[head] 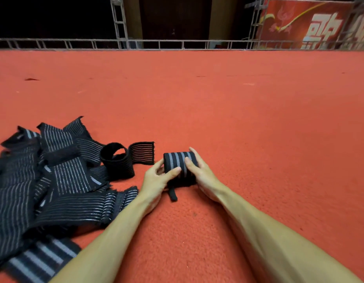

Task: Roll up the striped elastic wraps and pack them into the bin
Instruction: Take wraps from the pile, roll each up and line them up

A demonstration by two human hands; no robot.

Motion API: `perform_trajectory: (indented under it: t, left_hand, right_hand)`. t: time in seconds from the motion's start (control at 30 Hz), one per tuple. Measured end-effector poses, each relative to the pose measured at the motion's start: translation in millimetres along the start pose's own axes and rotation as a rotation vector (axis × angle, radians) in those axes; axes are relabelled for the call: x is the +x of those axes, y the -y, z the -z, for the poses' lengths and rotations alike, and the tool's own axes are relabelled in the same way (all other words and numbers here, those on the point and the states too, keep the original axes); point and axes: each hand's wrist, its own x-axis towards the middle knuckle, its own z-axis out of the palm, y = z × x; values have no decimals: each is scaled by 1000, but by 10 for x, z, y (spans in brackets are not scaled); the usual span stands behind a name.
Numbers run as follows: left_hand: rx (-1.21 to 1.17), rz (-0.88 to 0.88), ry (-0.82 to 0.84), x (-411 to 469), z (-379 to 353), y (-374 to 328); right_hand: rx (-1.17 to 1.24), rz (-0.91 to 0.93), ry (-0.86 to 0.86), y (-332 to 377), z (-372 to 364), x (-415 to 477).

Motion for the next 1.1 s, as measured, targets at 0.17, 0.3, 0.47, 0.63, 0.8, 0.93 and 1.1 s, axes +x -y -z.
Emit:
perform_trajectory:
  t: [0.17,0.3,0.47,0.63,0.8,0.93,1.1]
  left_hand:
    - [192,57,131,-152,-352,-126]
    - [144,150,235,-119,-971,-116]
    - [177,217,328,3,-1781,22]
    - [414,9,296,273,-2342,274]
    - [633,-61,189,550,-2625,520]
    - [769,-96,50,648,-2693,620]
    - [791,-92,31,748,-2687,695]
  right_hand:
    - [-53,-32,18,228,511,-298]
    - [-121,-30,22,441,1194,-604]
    - [-289,-15,-160,495,1946,-829]
    - [-290,24,-342,291,2443,-714]
    - [-422,68,-405,79,2701,-485]
    - [-498,61,-400,-31,2757,-249]
    - [-605,19,-501,-109,2716,-164]
